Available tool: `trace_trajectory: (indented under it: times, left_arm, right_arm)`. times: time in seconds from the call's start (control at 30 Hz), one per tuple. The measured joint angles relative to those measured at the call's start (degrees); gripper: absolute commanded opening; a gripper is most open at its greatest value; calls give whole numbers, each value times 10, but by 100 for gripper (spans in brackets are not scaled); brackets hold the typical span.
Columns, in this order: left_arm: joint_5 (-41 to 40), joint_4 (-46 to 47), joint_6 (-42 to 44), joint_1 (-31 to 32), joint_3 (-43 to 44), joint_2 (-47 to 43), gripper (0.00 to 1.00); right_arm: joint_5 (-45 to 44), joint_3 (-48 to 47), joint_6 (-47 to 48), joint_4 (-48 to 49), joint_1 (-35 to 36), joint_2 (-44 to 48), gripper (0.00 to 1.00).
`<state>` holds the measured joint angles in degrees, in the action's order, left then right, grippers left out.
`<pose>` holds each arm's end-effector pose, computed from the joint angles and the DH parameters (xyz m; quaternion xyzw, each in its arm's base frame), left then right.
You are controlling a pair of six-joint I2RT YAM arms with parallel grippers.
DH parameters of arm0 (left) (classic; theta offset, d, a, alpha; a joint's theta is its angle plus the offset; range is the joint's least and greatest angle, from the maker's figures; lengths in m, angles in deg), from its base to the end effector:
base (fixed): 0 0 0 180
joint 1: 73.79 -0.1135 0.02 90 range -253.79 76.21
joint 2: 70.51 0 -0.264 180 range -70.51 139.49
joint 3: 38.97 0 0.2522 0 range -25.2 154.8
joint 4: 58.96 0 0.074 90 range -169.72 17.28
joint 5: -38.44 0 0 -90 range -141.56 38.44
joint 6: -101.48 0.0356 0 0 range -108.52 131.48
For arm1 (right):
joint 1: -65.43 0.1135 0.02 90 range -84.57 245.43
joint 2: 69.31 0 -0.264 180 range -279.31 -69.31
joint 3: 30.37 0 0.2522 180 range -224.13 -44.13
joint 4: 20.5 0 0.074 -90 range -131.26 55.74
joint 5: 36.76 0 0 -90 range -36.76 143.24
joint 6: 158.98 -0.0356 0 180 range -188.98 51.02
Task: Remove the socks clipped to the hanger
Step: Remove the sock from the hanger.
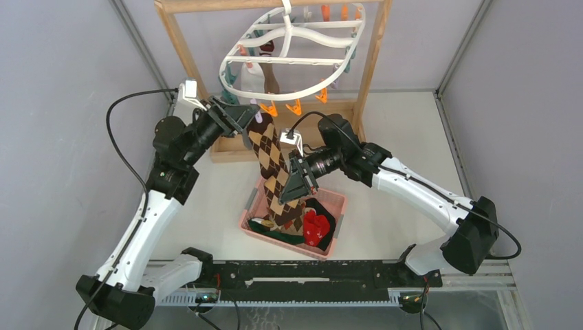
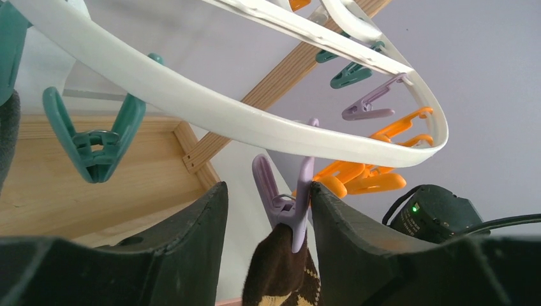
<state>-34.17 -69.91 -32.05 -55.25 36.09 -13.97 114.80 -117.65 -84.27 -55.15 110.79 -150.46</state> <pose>0.2058 -0.0802 0.4281 -0.0299 0.6605 -0.4687 0.5858 0.1956 0.2426 0.3579 -0.4442 0.6453 0.6014 0.1570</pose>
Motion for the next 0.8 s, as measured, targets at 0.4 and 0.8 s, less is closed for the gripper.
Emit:
trace_trajectory:
  times: [0.4,0.8]
  left_arm:
    - [16,37,-11,0,2,13,48]
    - [29,49,-21,-1,2,31,35]
  right_arm:
    - [-2,0,2,-10,0,0,0]
    - [-8,0,9,-22,1,0,0]
